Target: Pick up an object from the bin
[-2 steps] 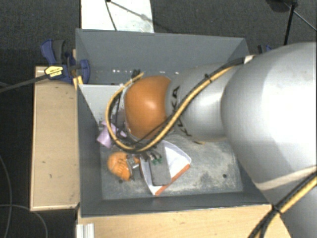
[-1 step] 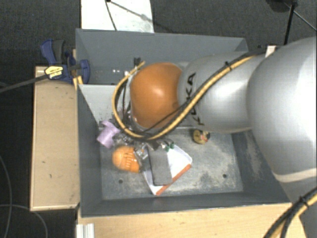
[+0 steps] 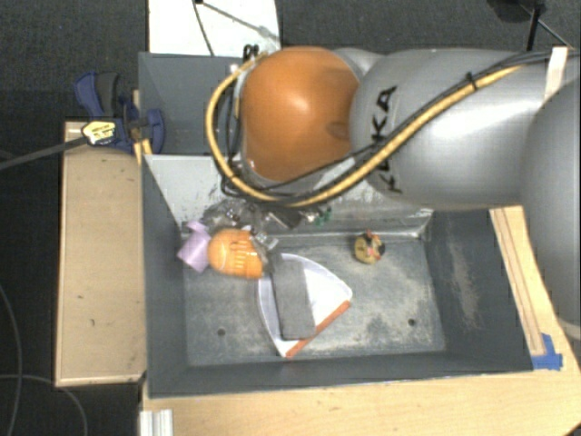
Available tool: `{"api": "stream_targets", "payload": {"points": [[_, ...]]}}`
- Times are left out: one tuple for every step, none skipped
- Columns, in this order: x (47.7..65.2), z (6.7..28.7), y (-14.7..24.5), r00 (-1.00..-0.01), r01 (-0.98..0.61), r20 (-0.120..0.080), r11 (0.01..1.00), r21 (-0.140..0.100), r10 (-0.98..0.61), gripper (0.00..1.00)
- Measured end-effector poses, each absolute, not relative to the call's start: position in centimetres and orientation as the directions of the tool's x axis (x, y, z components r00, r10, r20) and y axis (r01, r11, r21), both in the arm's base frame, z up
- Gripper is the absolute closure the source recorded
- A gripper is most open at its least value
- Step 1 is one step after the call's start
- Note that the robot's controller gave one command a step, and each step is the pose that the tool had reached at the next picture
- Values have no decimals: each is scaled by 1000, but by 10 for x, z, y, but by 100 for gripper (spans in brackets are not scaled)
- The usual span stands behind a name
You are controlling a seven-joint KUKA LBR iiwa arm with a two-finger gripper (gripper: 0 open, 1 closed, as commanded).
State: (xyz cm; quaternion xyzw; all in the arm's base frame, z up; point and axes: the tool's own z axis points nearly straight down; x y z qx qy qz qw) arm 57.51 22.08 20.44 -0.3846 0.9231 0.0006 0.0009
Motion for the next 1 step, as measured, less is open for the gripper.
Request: {"api": "stream_targets", "payload": {"points": [[575, 204, 221, -705, -710, -2, 705, 1, -710, 100]]}}
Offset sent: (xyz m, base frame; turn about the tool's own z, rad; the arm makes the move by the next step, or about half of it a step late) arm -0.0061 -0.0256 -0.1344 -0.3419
